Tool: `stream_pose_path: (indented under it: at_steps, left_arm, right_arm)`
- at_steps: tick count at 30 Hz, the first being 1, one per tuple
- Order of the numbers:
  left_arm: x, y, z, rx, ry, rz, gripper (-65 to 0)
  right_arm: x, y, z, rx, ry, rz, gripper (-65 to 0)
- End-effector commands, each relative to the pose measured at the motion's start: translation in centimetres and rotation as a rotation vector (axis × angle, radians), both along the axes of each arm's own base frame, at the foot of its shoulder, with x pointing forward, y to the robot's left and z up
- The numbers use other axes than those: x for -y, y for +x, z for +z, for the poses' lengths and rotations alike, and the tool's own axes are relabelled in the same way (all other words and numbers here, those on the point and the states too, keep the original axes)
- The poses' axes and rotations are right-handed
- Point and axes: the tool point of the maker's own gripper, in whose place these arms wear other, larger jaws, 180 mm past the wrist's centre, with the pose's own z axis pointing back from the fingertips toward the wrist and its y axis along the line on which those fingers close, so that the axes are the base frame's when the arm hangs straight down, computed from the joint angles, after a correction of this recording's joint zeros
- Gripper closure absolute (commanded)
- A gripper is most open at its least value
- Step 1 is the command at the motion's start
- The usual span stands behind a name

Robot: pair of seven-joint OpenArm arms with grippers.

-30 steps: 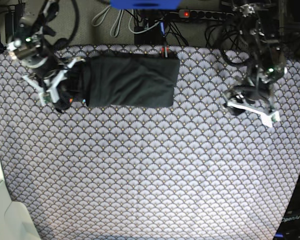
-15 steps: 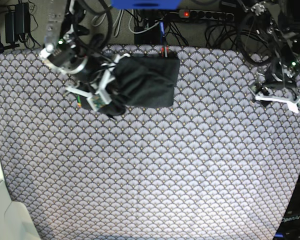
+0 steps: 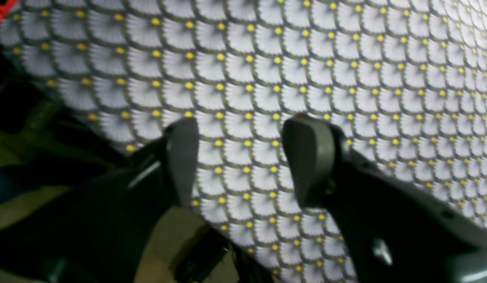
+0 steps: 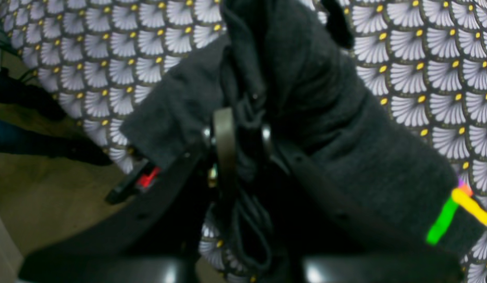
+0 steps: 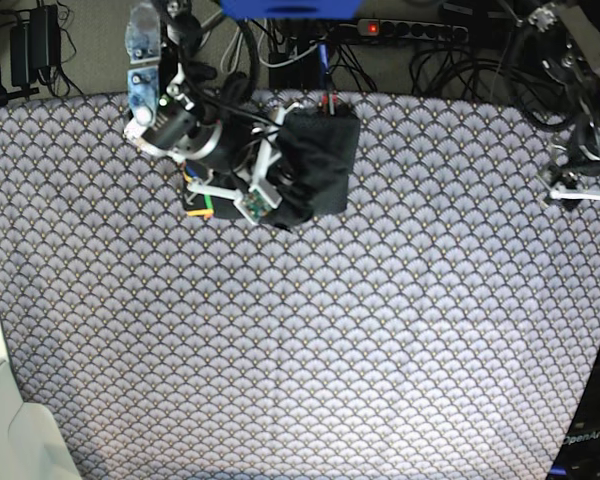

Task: Fold the T-shirt properly
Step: 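Grasp the strip's other end and fold it over onto the folded end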

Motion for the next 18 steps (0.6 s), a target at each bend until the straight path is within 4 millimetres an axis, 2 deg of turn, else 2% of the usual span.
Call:
stream_pose_path:
  at_steps: [1, 9, 16, 18]
  left_arm:
    - [-0.7, 0.4, 1.0, 0.028, 0.030, -0.001, -36.6]
    - [-1.6, 0.1, 1.5, 0.013, 0.066, -0.010, -36.6]
    - [-2.1, 0.2, 1.9, 0.013, 0.086, -0.015, -36.6]
    - [-2.2, 0.1, 2.0, 0.013, 0.091, -0.015, -36.6]
  right_arm:
    - [-0.7, 1.0, 1.5, 0.052, 0.043, 0.002, 0.0]
    - [-1.9, 1.7, 2.4, 0.066, 0.083, -0.006, 0.0]
    - [-2.7, 1.8, 0.0, -0.012, 0.087, 0.008, 0.0]
    - [-2.7, 1.7, -0.1, -0.015, 0.088, 0.008, 0.0]
